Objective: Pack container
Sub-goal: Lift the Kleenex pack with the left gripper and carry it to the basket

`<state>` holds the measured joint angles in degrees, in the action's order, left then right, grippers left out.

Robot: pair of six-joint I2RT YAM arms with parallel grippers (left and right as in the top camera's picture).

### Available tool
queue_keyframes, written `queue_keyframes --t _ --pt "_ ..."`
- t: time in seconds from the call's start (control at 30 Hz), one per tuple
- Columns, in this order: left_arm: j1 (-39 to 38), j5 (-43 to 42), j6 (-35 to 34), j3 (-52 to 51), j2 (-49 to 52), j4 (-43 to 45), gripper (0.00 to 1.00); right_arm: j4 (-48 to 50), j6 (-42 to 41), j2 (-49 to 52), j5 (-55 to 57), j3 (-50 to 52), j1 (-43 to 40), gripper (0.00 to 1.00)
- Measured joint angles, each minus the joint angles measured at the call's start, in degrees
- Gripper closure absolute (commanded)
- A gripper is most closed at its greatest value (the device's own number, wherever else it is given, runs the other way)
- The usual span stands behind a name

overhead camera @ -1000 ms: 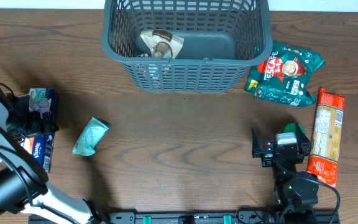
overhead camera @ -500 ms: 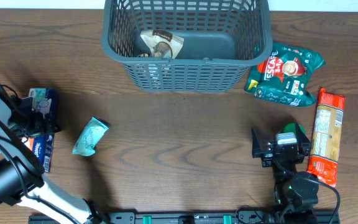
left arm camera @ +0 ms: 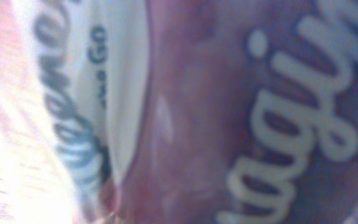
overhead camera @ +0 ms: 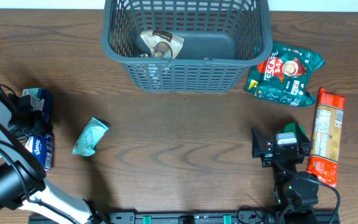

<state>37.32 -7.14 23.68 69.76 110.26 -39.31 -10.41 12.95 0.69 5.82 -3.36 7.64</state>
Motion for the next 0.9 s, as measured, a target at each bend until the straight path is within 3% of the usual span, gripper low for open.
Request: queue_keyframes --t 0.2,0.43,0.67,0.9 --pt "0.13 -1.73 -2.93 0.52 -0.02 -0.76 0.94 0.00 0.00 0.00 0.02 0.00 0.00 0.01" --pt "-0.07 -11.74 -6.56 5.55 -2.58 -2.21 0.94 0.00 0.00 0.00 0.02 0.00 0.00 0.01" --pt "-3.93 -16.06 -6.78 20.81 -10.01 -9.55 0.94 0.00 0.00 0.00 0.02 0.00 0.00 0.01" --pt "-13.18 -17.27 -5.64 40.41 -12.02 -12.35 0.94 0.00 0.00 0.00 0.02 0.00 0.00 0.01"
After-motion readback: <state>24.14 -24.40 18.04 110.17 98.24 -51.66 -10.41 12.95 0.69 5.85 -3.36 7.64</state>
